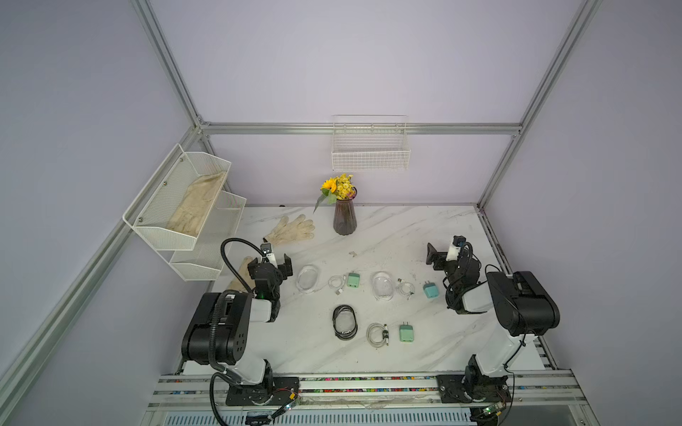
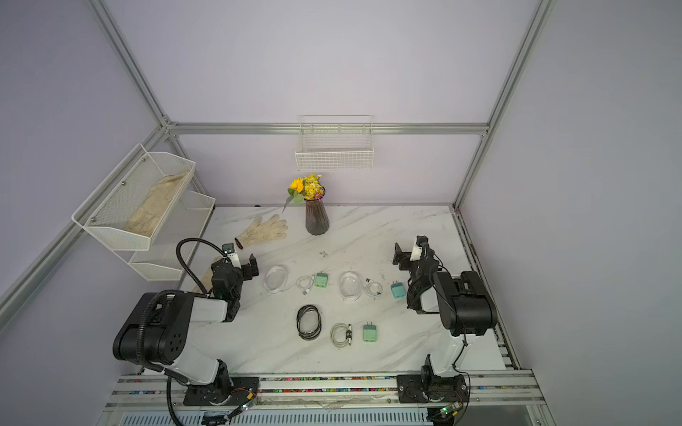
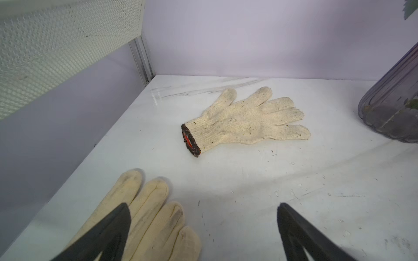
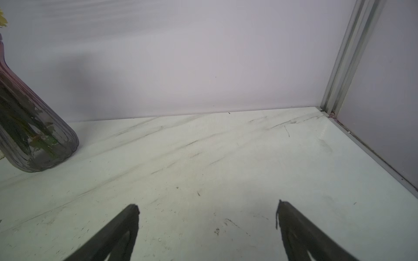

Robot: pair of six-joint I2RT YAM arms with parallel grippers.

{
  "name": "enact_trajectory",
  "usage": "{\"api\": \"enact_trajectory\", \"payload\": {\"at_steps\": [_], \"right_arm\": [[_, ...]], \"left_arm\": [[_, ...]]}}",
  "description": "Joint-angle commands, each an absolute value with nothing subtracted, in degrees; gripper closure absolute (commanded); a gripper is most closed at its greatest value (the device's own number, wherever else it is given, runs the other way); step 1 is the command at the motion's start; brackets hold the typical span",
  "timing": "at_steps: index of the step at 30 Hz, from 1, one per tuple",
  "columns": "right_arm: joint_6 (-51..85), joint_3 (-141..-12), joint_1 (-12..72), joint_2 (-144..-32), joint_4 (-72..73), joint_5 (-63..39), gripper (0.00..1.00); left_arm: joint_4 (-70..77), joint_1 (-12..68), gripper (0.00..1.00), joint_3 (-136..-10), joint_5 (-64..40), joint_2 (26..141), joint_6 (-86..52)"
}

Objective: Pack away charging kits
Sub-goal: Pick up the storage bag at the center of the board.

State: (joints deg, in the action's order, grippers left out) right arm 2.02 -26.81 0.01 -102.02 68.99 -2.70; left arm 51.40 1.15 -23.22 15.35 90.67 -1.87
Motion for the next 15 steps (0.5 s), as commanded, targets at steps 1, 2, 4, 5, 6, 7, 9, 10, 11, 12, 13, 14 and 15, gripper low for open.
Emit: {"api": "enact_trajectory", "payload": {"at_steps": [1, 2, 4, 5, 6, 7, 9, 10, 11, 12, 13, 14, 15], "right_arm": [[1.2, -26.5, -0.1, -101.7, 71.0, -2.9, 0.03], [1.2, -26.5, -0.1, -101.7, 71.0, -3.0, 0.03], [1.1, -26.5, -0.2, -101.7, 70.9, -3.0, 0.03], [1.2, -26.5, -0.2, -101.7, 70.9, -2.9, 0.03], [1.2, -26.6, -0.2, -101.7, 70.8, -2.9, 0.03], [1.2, -26.5, -0.2, -101.7, 70.9, -2.9, 0.03], [1.2, -26.5, -0.1, -101.7, 71.0, -3.0, 0.03], [1.2, -26.5, -0.1, -101.8, 70.9, -3.0, 0.03], [1.2, -26.5, -0.2, -101.8, 70.9, -3.0, 0.03], [1.3, -26.5, -0.2, -101.7, 70.9, -3.1, 0.03], [1.7, -26.7, -0.2, -101.8, 70.8, -2.5, 0.03], [1.8, -26.9, -0.2, -101.8, 70.4, -1.6, 0.03], [1.8, -26.8, -0.1, -101.8, 70.4, -1.4, 0.03]], "left_arm": [[54.3, 1.0, 0.0, -21.8, 15.2, 90.2, -1.1], [54.3, 0.9, 0.0, -21.8, 15.2, 90.2, -1.1], [54.3, 0.9, 0.0, -21.8, 15.2, 90.2, -1.1], [54.3, 0.9, 0.0, -21.8, 15.2, 90.2, -1.1], [54.3, 1.0, 0.0, -21.9, 15.1, 90.2, -1.1], [54.3, 0.9, 0.0, -21.8, 15.1, 90.2, -1.1], [54.3, 1.0, 0.0, -21.9, 15.2, 90.2, -1.1], [54.4, 1.0, 0.0, -21.8, 15.1, 90.2, -1.0], [54.3, 1.0, 0.0, -21.8, 15.2, 90.2, -1.1], [54.3, 1.0, 0.0, -21.9, 15.2, 90.1, -1.1], [54.3, 0.9, 0.0, -21.8, 15.2, 90.2, -1.1], [54.3, 1.0, 0.0, -21.8, 15.2, 90.3, -1.1], [54.3, 0.9, 0.0, -21.8, 15.2, 90.2, -1.1]]}}
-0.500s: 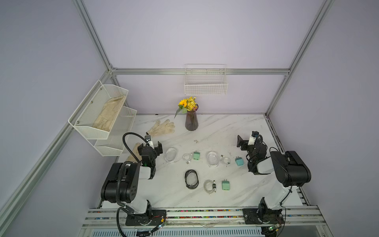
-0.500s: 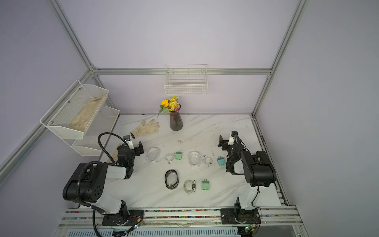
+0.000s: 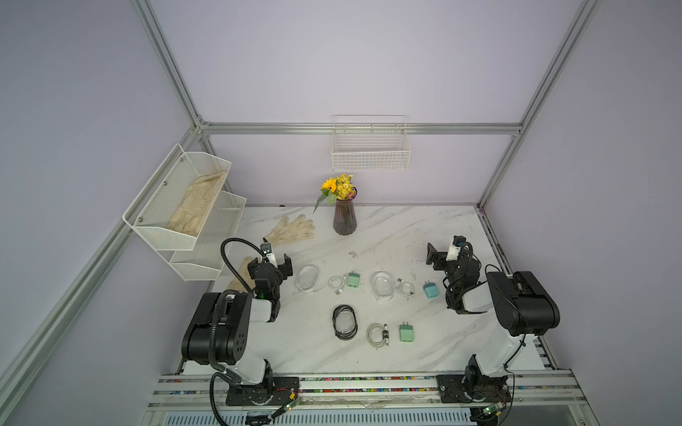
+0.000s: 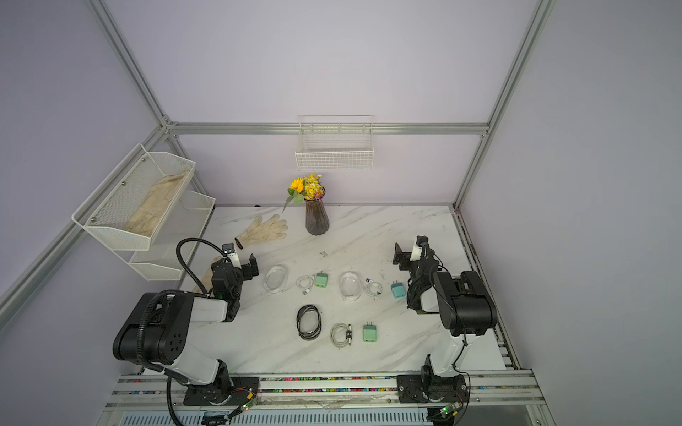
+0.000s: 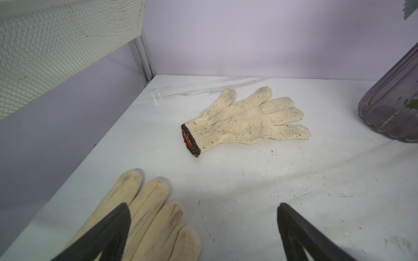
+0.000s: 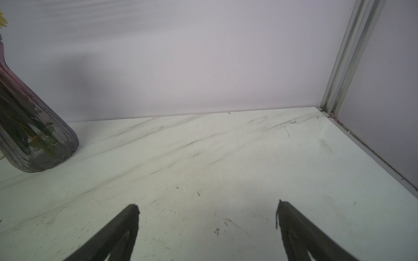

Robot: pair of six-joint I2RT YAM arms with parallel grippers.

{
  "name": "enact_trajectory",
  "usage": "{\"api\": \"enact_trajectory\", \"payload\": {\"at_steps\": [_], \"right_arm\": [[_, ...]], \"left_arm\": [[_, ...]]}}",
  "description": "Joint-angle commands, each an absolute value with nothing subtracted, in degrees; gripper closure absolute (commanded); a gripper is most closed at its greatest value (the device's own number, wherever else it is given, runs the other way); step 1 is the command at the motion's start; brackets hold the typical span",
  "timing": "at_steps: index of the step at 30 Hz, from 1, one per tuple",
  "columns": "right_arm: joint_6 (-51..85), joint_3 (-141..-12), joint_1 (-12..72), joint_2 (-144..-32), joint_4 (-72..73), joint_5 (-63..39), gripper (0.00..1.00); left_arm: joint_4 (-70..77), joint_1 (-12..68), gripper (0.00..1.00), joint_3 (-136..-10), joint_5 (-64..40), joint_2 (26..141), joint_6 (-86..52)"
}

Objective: Pack away charging kits
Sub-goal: Pick up the storage bag at the center of the board.

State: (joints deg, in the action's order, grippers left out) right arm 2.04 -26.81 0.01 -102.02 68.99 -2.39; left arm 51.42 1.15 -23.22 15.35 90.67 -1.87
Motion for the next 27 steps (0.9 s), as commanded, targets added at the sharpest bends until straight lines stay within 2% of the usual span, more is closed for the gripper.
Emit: {"api": "enact_trajectory", "payload": {"at_steps": [1, 15, 17, 20, 23, 25, 27], "right_arm": [[1.8, -26.8, -0.2, -101.9, 70.5, -1.5, 0.03], [1.9, -26.8, -0.2, -101.8, 70.5, -1.5, 0.03], [4.2, -26.4, -0.2, -100.2, 70.3, 1.8, 0.03], [4.1, -26.1, -0.4, -92.5, 64.7, 2.6, 0.03], [10.4, -27.7, -1.0, -85.2, 57.1, 7.3, 0.03], [13.1, -31.5, -1.8, -80.5, 46.3, 5.0, 0.03], [12.5, -36.4, -1.9, -78.8, 35.8, 3.8, 0.03]], "left_arm": [[54.3, 1.0, 0.0, -21.8, 15.2, 90.1, -1.1], [54.4, 0.9, 0.0, -21.7, 15.2, 90.1, -1.2], [54.0, 0.8, 0.0, -21.9, 18.3, 89.2, -2.4], [40.4, 0.8, 0.0, -26.6, 21.3, 84.2, -3.8], [25.5, 0.7, 0.0, -33.6, 24.6, 81.5, -4.3], [15.1, 0.9, 0.0, -39.1, 29.7, 79.1, -6.9], [2.2, 1.0, 0.0, -46.6, 28.9, 79.4, -9.2]]}}
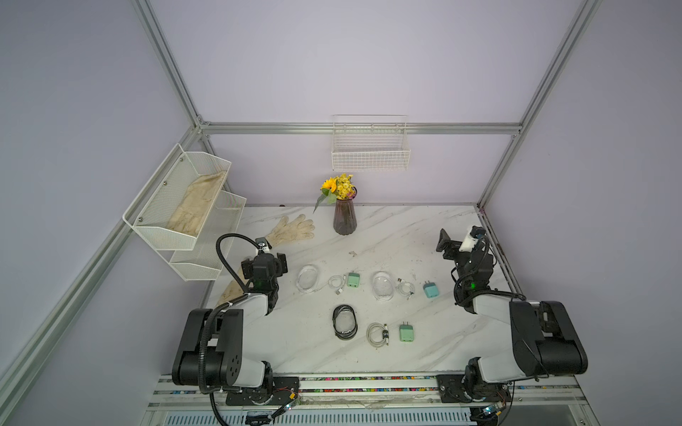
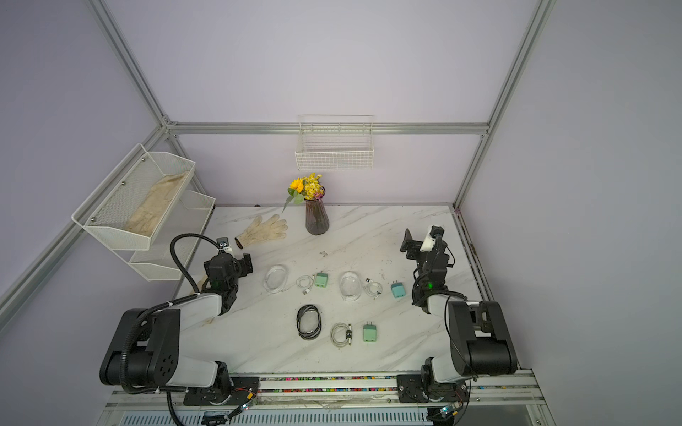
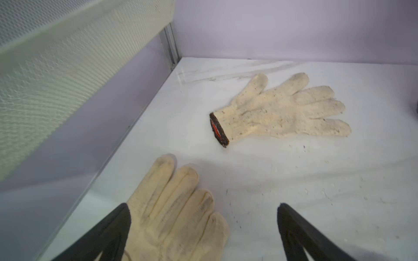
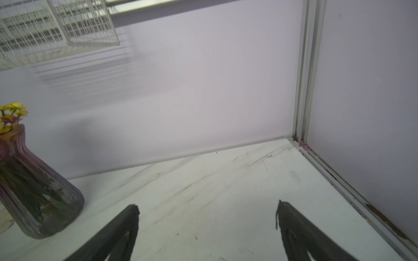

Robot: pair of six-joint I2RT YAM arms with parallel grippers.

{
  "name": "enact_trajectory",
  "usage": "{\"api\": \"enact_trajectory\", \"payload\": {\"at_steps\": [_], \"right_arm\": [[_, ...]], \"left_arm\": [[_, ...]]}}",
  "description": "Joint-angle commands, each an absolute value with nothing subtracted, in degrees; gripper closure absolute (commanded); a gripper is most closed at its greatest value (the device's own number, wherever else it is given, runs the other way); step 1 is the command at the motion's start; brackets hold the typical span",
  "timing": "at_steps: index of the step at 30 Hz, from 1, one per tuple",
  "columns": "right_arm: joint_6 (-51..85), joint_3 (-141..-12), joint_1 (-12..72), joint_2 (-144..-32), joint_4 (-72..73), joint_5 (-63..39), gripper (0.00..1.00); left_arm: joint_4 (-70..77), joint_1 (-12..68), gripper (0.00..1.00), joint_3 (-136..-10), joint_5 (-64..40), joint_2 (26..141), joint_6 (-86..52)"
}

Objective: Pack away charging kits
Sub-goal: Pick up the storage bag at the center of the board.

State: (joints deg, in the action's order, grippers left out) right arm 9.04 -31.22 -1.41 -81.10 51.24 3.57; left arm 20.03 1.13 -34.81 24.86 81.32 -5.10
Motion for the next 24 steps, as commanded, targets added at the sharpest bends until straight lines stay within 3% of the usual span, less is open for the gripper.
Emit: {"api": "enact_trajectory", "payload": {"at_steps": [1, 6, 13, 24], "right_arm": [[12.6, -38.8, -1.9, -76.6, 31.6, 1.9, 0.03], [14.9, -45.6, -0.4, -71.2, 16.3, -2.8, 0.05], [12.7, -56.3, 9.5, -71.4, -4.7, -1.1, 0.08], [15.5, -55.7, 12.4, -80.3, -2.3, -2.4, 0.13]], "left_arm": [[-5.5, 1.0, 0.0, -50.7, 27.5, 80.0, -11.6], [-31.1, 5.4, 0.0, -65.4, 21.6, 84.0, -23.3], [-48.7, 25.0, 0.0, -73.6, 19.7, 84.5, -30.9], [-60.3, 53.1, 0.19, -81.3, 19.7, 93.1, -47.1]]}}
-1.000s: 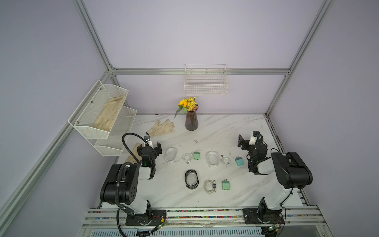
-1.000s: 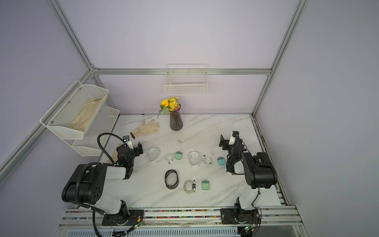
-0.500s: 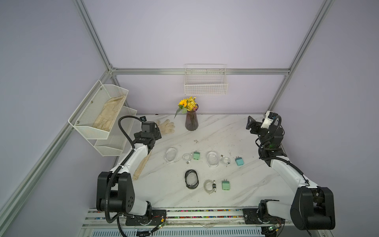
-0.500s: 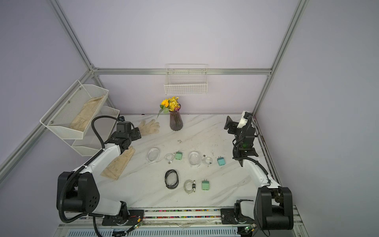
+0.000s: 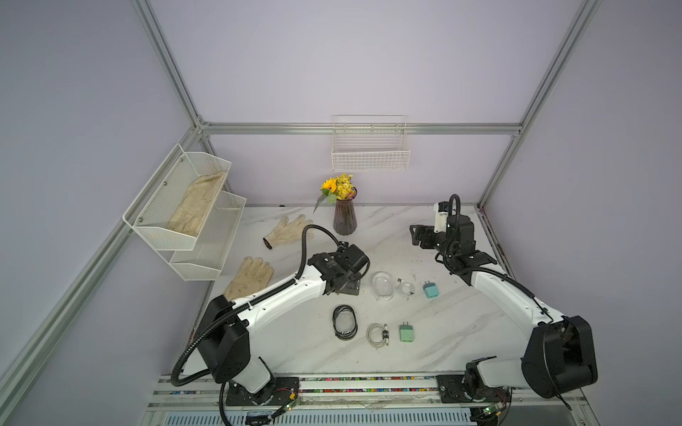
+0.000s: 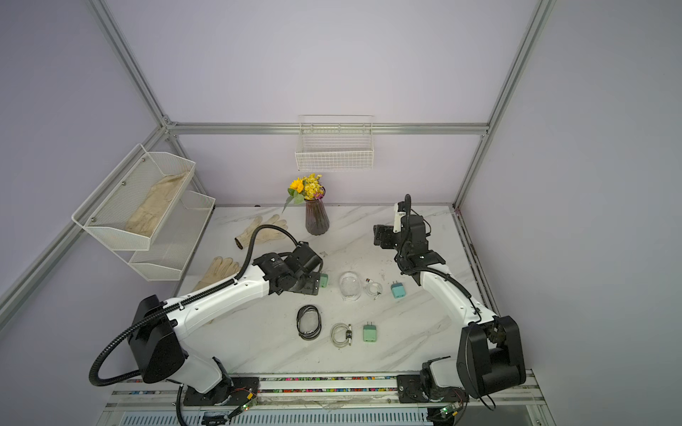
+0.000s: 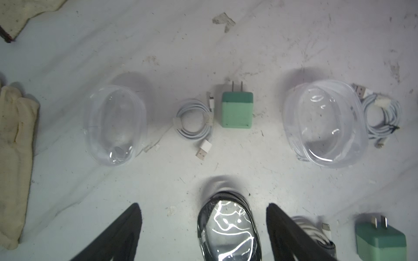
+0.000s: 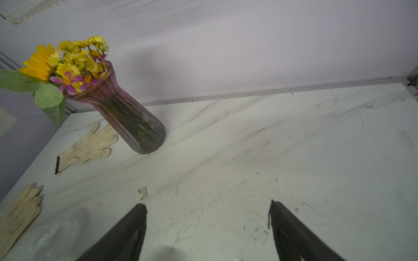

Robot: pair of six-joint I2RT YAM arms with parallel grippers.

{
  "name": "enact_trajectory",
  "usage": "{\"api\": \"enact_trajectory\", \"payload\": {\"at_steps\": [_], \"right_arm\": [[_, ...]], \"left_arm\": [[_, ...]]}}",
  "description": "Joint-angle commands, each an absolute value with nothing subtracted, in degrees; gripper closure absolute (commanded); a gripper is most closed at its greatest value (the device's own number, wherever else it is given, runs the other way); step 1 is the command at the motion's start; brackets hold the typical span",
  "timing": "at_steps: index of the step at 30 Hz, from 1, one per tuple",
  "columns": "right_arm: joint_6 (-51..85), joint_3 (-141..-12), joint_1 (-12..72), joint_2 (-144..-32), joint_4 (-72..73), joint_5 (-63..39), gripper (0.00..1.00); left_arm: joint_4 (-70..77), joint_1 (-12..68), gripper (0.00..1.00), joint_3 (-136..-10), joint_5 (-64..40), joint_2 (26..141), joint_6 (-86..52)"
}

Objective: Pack away charging kits
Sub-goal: Pick up the storage bag at the center of the board.

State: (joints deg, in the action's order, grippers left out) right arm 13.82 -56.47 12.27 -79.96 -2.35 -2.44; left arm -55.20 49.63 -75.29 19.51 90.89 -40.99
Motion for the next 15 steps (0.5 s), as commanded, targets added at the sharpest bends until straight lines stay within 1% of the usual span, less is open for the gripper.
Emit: {"api": "enact_trajectory", "payload": {"at_steps": [1, 2, 4, 10, 15], "right_arm": [[15.5, -55.5, 12.4, -80.9, -1.8, -2.5, 0.13], [15.3, -55.4, 12.4, -81.4, -1.5, -2.7, 0.13], [15.0, -55.9, 12.4, -82.4, -1.4, -3.5, 0.13], [16.3, -55.3, 12.4, -82.4, 1.6, -6.7, 0.13], [16.7, -54.6, 12.4, -81.7, 2.7, -8.7, 0.13]], "left_arm": [[-61.7, 54.3, 0.22, -82.5, 19.5, 95.1, -48.5], [-64.1, 55.0, 0.24, -84.1, 19.5, 97.4, -50.5], [-68.4, 56.0, 0.24, -87.0, 19.2, 102.0, -53.9], [-70.7, 58.3, 0.18, -89.9, 19.0, 109.2, -59.2], [-74.4, 58.3, 0.16, -90.9, 22.0, 112.9, -62.5]]}}
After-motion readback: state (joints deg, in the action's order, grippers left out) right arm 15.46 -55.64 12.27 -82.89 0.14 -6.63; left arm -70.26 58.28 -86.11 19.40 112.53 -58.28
